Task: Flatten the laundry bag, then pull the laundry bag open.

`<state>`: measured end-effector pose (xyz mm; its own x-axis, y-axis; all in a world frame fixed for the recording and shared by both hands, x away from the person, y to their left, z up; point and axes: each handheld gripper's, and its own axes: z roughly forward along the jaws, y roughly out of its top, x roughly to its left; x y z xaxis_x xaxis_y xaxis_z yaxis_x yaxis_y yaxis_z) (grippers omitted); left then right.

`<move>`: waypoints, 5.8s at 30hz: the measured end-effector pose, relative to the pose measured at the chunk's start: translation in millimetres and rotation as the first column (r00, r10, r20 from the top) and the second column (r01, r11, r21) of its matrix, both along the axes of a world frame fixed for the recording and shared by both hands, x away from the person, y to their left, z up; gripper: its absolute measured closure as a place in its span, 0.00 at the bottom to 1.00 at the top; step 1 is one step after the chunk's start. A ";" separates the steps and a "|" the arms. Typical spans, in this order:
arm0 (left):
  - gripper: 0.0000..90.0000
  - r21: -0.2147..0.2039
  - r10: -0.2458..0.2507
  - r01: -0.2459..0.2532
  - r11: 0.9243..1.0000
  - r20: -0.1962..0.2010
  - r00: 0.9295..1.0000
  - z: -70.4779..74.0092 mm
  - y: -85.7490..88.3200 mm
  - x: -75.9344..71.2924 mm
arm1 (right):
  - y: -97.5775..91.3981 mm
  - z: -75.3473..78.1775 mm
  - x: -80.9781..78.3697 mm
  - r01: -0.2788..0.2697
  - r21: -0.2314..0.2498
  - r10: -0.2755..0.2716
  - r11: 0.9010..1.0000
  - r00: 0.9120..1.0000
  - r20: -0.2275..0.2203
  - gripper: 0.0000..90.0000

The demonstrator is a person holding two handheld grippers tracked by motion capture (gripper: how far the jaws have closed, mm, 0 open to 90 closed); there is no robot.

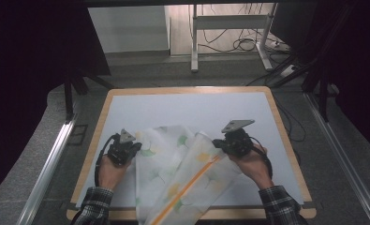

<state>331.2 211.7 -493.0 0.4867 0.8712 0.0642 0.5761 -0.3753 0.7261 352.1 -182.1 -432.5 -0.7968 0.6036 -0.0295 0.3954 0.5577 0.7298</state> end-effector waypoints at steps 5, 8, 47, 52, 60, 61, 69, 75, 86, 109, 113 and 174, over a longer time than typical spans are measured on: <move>1.00 0.023 0.084 -0.086 0.996 0.071 0.994 33.6 17.3 18.8 | -38.3 29.8 -9.7 0.073 0.017 -0.074 0.997 0.996 0.056 0.99; 1.00 0.043 0.143 -0.147 0.988 0.087 0.986 50.0 31.3 31.7 | -63.1 38.8 -15.2 0.128 0.022 -0.130 0.991 0.989 0.071 0.99; 0.96 0.036 0.104 -0.100 0.994 -0.136 0.985 -44.0 -3.7 -16.5 | -111.1 -54.9 1.2 0.290 -0.050 -0.293 0.956 0.950 -0.103 0.45; 1.00 0.004 0.064 -0.064 0.998 -0.143 0.988 -43.0 3.2 -11.6 | -108.2 -55.4 1.6 0.284 -0.047 -0.287 0.958 0.952 -0.105 0.46; 1.00 0.053 0.078 -0.072 0.996 -0.113 0.991 -40.6 6.9 27.0 | -113.9 -53.0 2.9 0.296 -0.016 -0.296 0.955 0.949 -0.104 0.49; 1.00 0.066 0.081 -0.074 0.995 -0.108 0.991 -40.3 6.2 33.7 | -115.5 -52.7 3.2 0.298 -0.014 -0.298 0.954 0.949 -0.103 0.49; 1.00 0.095 0.097 -0.089 0.992 -0.081 0.992 -40.1 -1.4 90.6 | -120.8 -52.5 3.4 0.309 0.001 -0.307 0.951 0.946 -0.106 0.50; 0.97 0.069 0.127 -0.123 0.990 -0.050 0.991 -41.2 0.4 112.4 | -120.1 -55.4 2.1 0.299 -0.007 -0.298 0.954 0.949 -0.103 0.50; 0.59 -0.122 0.007 -0.011 0.992 -0.032 0.999 -24.9 12.6 45.7 | -121.9 -56.4 -0.9 0.286 0.008 -0.284 0.958 0.953 -0.102 0.44; 0.29 -0.165 -0.087 0.083 0.983 -0.020 0.996 -25.3 8.5 -44.6 | -105.7 -60.5 -15.8 0.147 -0.021 -0.147 0.989 0.989 -0.030 0.15; 0.23 -0.177 -0.104 0.098 0.979 -0.025 0.994 -25.4 5.8 -43.6 | -101.3 -64.1 -20.7 0.105 -0.044 -0.106 0.994 0.994 -0.026 0.07; 0.15 -0.078 -0.427 0.424 0.902 -0.032 0.904 -13.9 -116.9 -31.8 | -87.4 -97.8 -25.7 -0.219 -0.084 0.215 0.972 0.975 -0.060 0.00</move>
<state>299.4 94.8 -506.9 0.8130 0.5819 -0.0201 0.4070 -0.5433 0.7343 326.4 -269.5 -530.3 -0.9102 0.4129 -0.0316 0.2930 0.6961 0.6554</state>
